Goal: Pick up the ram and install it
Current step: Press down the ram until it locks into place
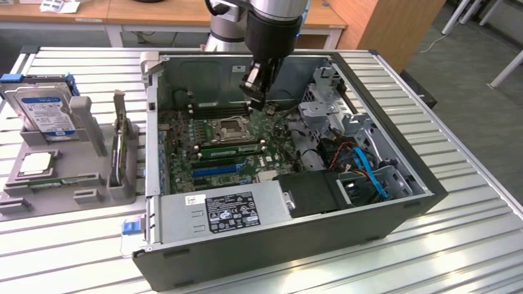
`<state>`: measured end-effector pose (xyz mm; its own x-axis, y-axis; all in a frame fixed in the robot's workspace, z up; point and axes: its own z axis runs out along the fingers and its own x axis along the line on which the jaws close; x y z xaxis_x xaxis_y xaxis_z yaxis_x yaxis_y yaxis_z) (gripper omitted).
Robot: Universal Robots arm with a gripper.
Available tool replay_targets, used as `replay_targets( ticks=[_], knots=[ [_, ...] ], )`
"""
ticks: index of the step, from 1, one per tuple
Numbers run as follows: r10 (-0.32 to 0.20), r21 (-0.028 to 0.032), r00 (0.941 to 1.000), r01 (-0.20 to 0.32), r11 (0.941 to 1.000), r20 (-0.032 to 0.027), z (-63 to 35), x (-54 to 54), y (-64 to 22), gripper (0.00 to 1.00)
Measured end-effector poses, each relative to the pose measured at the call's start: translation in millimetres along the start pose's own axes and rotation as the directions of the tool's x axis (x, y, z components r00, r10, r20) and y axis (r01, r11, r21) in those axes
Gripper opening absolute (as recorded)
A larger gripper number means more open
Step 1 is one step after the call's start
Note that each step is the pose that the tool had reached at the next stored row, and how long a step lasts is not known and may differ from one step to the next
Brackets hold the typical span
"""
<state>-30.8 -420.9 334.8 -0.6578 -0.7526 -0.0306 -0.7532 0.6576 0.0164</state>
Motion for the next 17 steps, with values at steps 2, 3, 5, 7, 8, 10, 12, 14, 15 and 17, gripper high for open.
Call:
replay_targets(
  ticks=[2, 3, 5, 7, 8, 10, 12, 14, 15, 17],
  knots=[
    [0.035, 0.0011, 0.9994, -0.035, 0.9994, 0.0005, 0.0, 0.0, 0.0, 0.11],
    [0.054, 0.0016, 0.9985, -0.054, 0.9985, 0.0008, 0.0, 0.0, 0.0, 0.11],
    [0.089, 0.0027, 0.996, -0.089, 0.996, 0.0014, -0.1, 0.0, 0.0, 0.11],
    [0.124, 0.0037, 0.9923, -0.124, 0.9923, 0.0021, -0.1, 0.0, 0.0, 0.11],
    [0.142, 0.0042, 0.9899, -0.142, 0.9899, 0.0025, -0.1, 0.0, 0.0, 0.11],
    [0.178, 0.0052, 0.984, -0.178, 0.984, 0.0033, 0.0, 0.0, 0.0, 0.11],
    [0.212, 0.0061, 0.9772, -0.212, 0.9772, 0.0041, 0.0, 0.0, 0.0, 0.11],
    [0.246, 0.0069, 0.9692, -0.246, 0.9691, 0.0049, 0.0, 0.0, 0.0, 0.11],
    [0.263, 0.0075, 0.9647, -0.263, 0.9646, 0.0053, 0.0, 0.0, 0.0, 0.11],
    [0.299, 0.0084, 0.9544, -0.299, 0.9543, 0.0062, 0.0, 0.0, 0.0, 0.11]
  ],
)
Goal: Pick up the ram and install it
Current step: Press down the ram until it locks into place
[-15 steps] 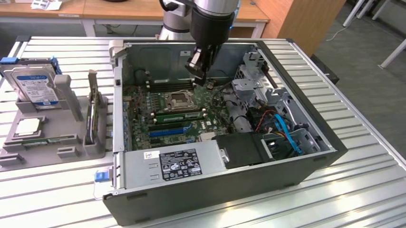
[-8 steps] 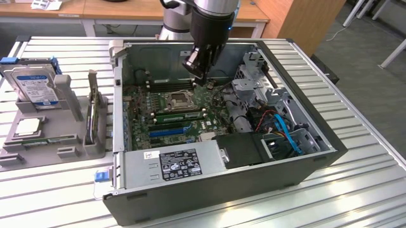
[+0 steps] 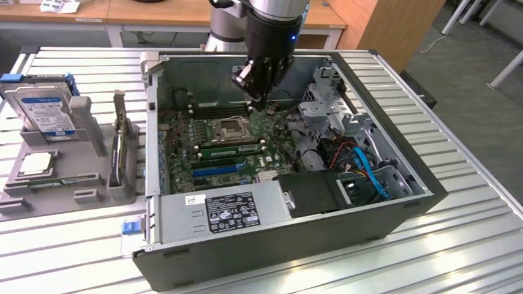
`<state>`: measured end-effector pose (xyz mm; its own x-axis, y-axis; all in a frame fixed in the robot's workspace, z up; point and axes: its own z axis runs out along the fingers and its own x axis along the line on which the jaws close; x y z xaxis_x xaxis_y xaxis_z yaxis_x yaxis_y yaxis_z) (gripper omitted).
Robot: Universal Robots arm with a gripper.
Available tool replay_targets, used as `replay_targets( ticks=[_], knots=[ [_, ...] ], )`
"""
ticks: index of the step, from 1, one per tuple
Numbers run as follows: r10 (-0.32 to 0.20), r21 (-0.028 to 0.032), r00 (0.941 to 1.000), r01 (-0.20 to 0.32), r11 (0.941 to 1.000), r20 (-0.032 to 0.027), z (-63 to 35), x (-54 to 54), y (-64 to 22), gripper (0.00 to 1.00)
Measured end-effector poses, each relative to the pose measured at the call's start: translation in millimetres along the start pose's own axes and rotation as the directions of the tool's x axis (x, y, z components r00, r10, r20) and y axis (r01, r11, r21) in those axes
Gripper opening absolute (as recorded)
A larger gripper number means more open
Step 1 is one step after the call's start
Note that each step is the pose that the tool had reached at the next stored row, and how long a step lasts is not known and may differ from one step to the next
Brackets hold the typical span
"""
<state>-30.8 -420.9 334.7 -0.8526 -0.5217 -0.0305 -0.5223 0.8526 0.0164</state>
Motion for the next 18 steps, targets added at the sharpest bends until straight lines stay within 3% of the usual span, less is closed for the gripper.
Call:
replay_targets(
  ticks=[4, 9, 14, 18],
  knots=[
    [0.069, 0.0021, 0.9976, -0.069, 0.9976, 0.0012, 0.0, 0.0, 0.0, 0.11],
    [0.158, 0.0046, 0.9874, -0.158, 0.9874, 0.003, 0.0, 0.0, 0.0, 0.11],
    [0.245, 0.007, 0.9696, -0.245, 0.9695, 0.0049, 0.0, 0.0, 0.0, 0.11],
    [0.314, 0.0088, 0.9495, -0.314, 0.9495, 0.0066, 0.0, 0.0, 0.0, 0.11]
  ],
)
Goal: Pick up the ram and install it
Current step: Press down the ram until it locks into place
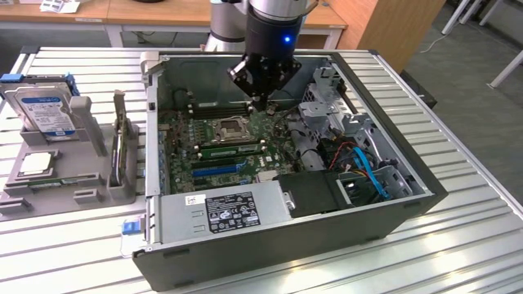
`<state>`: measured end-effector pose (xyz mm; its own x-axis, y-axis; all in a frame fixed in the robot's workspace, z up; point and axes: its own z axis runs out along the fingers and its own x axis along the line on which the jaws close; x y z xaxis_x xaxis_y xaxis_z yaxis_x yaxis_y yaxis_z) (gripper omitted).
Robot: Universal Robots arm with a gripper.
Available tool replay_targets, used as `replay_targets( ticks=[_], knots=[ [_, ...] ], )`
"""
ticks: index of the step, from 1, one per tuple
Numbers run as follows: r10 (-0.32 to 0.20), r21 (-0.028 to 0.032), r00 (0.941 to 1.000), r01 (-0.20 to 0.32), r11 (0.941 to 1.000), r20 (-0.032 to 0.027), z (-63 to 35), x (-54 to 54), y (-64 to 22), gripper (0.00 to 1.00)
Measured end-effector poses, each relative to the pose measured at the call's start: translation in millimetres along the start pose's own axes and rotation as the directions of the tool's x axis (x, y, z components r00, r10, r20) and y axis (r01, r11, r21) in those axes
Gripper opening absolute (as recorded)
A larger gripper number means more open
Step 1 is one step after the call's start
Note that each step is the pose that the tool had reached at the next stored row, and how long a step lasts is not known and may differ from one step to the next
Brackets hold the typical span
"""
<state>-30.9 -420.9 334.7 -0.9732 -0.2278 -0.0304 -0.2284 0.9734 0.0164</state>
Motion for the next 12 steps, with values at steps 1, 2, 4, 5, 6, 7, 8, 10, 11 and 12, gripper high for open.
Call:
replay_targets(
  ticks=[1, 2, 4, 5, 6, 7, 8, 10, 11, 12],
  knots=[
    [0.017, 0.0004, 0.9998, -0.017, 0.9998, 0.0003, 0.0, 0.0, 0.0, 0.11],
    [0.034, 0.001, 0.9994, -0.034, 0.9994, 0.0007, 0.0, 0.0, 0.0, 0.11],
    [0.069, 0.002, 0.9976, -0.069, 0.9976, 0.0012, 0.0, 0.0, 0.0, 0.11],
    [0.088, 0.0026, 0.9961, -0.088, 0.9961, 0.0016, 0.1, 0.0, 0.0, 0.11],
    [0.106, 0.0031, 0.9944, -0.106, 0.9944, 0.0019, 0.0, 0.0, 0.0, 0.11],
    [0.123, 0.0036, 0.9924, -0.123, 0.9924, 0.0023, 0.0, 0.0, 0.0, 0.11],
    [0.141, 0.0041, 0.9901, -0.141, 0.9901, 0.0027, 0.0, 0.0, 0.0, 0.11],
    [0.175, 0.005, 0.9845, -0.175, 0.9845, 0.0034, 0.1, 0.0, 0.0, 0.11],
    [0.192, 0.0054, 0.9813, -0.192, 0.9813, 0.0038, 0.1, 0.0, 0.0, 0.11],
    [0.211, 0.006, 0.9776, -0.211, 0.9775, 0.0041, 0.1, 0.0, 0.0, 0.11]
  ],
)
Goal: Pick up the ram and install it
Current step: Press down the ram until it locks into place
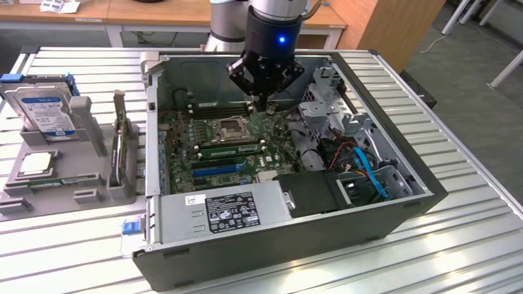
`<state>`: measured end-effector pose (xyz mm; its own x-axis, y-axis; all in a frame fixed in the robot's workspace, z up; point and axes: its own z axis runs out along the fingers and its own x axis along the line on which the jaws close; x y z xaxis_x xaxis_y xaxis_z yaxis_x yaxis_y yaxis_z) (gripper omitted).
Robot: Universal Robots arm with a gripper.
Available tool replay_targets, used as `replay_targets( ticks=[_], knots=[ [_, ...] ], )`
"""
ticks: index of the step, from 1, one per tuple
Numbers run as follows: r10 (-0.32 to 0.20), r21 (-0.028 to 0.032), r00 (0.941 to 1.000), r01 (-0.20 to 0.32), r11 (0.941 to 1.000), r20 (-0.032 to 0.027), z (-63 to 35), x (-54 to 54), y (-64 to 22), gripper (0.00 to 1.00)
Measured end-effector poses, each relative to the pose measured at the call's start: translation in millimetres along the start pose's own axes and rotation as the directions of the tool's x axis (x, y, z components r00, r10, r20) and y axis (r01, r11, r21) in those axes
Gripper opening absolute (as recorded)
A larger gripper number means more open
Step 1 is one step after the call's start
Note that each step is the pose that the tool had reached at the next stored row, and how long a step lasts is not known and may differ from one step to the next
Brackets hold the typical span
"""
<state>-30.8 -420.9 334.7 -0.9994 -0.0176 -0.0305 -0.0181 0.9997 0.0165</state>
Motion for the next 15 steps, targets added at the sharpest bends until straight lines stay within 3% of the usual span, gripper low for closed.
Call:
replay_targets(
  ticks=[4, 15],
  knots=[
    [0.066, 0.002, 0.9978, -0.066, 0.9978, 0.0011, 0.0, 0.0, 0.0, 0.11],
    [0.081, 0.0024, 0.9967, -0.081, 0.9967, 0.0014, 0.0, 0.0, 0.0, 0.11]
  ],
)
